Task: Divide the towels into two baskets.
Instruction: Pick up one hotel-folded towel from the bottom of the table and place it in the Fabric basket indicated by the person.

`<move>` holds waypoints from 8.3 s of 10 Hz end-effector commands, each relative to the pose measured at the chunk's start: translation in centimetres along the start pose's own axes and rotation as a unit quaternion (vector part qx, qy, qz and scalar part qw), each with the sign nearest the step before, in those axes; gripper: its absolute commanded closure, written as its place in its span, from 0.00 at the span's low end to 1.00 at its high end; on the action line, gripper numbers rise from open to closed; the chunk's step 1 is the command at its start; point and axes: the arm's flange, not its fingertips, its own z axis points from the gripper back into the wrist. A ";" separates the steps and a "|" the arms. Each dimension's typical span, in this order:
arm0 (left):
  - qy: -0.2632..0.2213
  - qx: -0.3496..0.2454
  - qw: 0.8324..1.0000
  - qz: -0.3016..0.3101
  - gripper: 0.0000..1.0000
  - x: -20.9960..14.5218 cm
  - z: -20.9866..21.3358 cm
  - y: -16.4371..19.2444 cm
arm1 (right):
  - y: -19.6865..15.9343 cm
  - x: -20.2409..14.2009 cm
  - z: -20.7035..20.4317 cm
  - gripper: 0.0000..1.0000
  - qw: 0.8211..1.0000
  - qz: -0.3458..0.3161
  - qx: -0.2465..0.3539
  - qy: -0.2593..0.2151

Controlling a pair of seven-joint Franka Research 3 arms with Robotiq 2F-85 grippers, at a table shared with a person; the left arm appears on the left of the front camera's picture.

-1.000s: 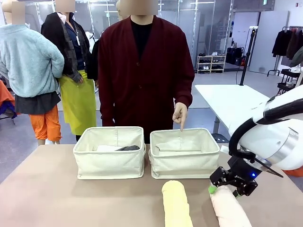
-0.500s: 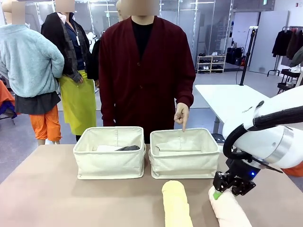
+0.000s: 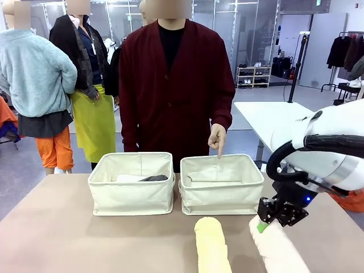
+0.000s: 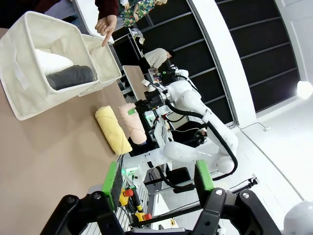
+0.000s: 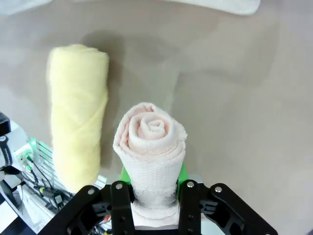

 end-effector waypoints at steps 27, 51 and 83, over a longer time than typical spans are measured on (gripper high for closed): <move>0.003 -0.001 1.000 -0.002 0.24 -0.5 0.1 -0.5 | 19.4 24.3 0.2 0.63 0.727 0.626 -0.211 0.189; 0.003 -0.001 1.000 -0.002 0.24 -0.5 0.1 -0.5 | 12.5 18.6 5.7 0.00 0.783 0.576 -0.170 0.160; 0.003 -0.001 1.000 -0.002 0.24 -0.5 0.1 -0.5 | -28.8 -7.6 12.8 0.00 0.890 0.037 0.434 -0.137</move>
